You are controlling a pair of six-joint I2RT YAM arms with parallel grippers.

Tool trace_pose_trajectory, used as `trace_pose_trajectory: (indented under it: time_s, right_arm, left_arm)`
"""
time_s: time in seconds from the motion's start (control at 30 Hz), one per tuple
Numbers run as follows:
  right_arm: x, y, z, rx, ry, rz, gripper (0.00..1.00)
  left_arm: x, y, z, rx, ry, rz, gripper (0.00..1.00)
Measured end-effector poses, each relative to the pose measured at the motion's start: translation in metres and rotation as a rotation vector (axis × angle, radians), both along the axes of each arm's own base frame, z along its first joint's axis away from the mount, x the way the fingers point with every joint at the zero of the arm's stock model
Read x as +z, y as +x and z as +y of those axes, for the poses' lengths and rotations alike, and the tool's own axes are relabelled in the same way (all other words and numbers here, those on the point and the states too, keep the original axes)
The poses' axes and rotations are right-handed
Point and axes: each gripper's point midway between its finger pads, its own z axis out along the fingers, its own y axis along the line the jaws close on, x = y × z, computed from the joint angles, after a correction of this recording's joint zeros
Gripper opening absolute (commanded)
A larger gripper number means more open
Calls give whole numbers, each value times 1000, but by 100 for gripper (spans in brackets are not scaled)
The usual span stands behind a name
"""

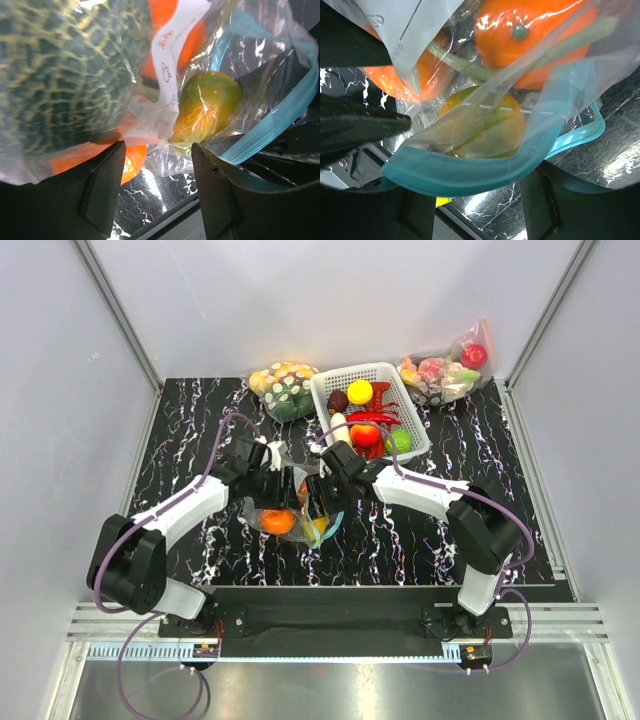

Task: Open the zip-top bag and remove the fake food

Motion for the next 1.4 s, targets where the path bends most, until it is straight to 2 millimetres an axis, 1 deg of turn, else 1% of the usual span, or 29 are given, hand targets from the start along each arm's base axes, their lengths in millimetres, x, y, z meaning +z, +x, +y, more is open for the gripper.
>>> trace_pose_trajectory:
  time_s: [0.1,0.17,0.2,0.3,0.33,0.4,0.43,0.53,0.7,0.73,0.8,0.83,0.97,1.1,1.4]
  right_arm:
    - [0,1,0,-4,2,1,47]
    - [0,2,0,-6,3,0,47]
    - [0,2,0,-8,4,0,47]
    - [1,3,0,-11,6,1,47]
    - [1,3,0,-11,6,1,47]
    - [1,3,0,-13,7,2,47]
    - [1,3,0,-13,8,2,47]
    - [1,4,1,-14,13,-1,50]
    - [1,5,1,-25,13,2,59]
    - [1,5,0,-29,13,4,62]
    - [-1,5,-2,-44,18,10,64]
    - [-1,5,-3,-52,22,11,68]
    - [1,6,-7,-74,34,11,73]
    - [3,9,-11,-92,38,9,76]
    - [11,16,-21,-135,48,-11,77]
  left_arm:
    - [-3,-4,-6,-20,15,13,61]
    - [-4,-4,-10,-34,24,19,59]
    - [-4,-4,-12,-38,26,20,49]
    - [-9,-4,-15,-48,41,35,29]
    - [-11,-4,-16,-52,46,40,21]
    - [-14,-5,-17,-58,56,48,15]
    - [-16,-6,-18,-62,60,52,9]
    - [-16,-7,-20,-71,61,55,0]
    - [-15,-7,-21,-77,65,53,0]
    - [-15,-7,-21,-76,66,52,0]
    - [-15,-6,-20,-74,69,51,0]
    - [-15,-6,-20,-73,69,50,0]
    - [-15,-6,-21,-75,72,46,0]
    - [-16,-6,-18,-66,92,47,0]
    - [-19,-6,-10,-46,119,57,0]
